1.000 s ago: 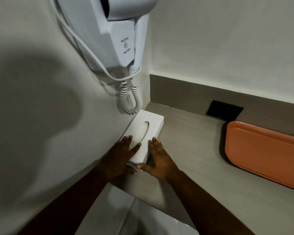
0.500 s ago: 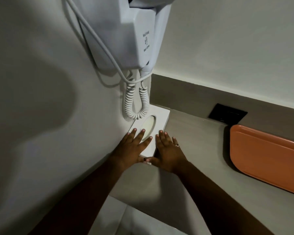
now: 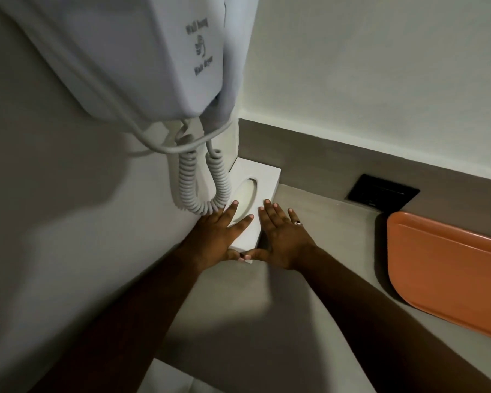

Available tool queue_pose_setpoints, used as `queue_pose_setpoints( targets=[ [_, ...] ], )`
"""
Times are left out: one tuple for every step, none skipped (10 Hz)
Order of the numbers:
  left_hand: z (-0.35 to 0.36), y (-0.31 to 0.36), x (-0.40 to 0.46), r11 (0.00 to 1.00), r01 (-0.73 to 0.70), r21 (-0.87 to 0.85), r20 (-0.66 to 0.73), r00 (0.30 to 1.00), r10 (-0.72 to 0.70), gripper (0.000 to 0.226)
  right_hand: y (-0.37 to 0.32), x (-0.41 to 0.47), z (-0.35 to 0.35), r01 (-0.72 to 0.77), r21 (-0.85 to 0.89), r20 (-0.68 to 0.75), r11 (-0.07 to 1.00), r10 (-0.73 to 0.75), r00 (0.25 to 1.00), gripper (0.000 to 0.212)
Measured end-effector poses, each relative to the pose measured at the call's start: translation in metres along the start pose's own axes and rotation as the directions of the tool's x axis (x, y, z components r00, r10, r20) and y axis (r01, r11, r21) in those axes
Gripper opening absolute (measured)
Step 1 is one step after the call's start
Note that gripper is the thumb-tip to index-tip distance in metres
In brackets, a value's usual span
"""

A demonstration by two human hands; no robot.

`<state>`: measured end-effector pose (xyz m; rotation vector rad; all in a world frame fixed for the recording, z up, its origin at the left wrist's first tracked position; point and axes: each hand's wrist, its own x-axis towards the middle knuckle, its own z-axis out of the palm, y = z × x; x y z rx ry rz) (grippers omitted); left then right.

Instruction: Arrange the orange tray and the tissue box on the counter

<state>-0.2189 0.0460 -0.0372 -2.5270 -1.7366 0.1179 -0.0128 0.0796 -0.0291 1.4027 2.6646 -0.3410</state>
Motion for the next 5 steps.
queue_pose_setpoints(
  targets=[
    [-0.035, 0.028, 0.000, 0.996, -0.083, 0.024, -0.038, 0.996, 0.084, 0.098, 0.010, -0.039, -0.025, -0.053, 0.009, -0.055, 0.999, 0.053, 0.997, 0.114],
    [-0.033, 0.024, 0.002, 0.999, -0.051, 0.012, -0.005, 0.999, 0.051, 0.097, 0.006, -0.035, -0.027, -0.054, 0.021, -0.028, 0.998, 0.054, 0.998, 0.114],
    [-0.023, 0.024, 0.000, 1.000, 0.002, 0.000, 0.037, 0.999, -0.002, 0.099, 0.003, -0.039, -0.039, -0.056, 0.108, 0.011, 0.993, 0.055, 0.998, 0.113],
    [-0.011, 0.027, -0.015, 0.995, 0.054, -0.078, 0.099, 0.994, -0.046, 0.104, -0.011, -0.059, -0.058, -0.002, 0.354, -0.202, 0.935, 0.079, 0.976, 0.094],
    [-0.029, 0.043, -0.012, 0.989, 0.066, -0.135, 0.142, 0.989, -0.046, 0.104, -0.020, -0.106, -0.126, 0.213, 0.557, -0.623, 0.803, 0.234, 0.747, 0.059]
  ],
)
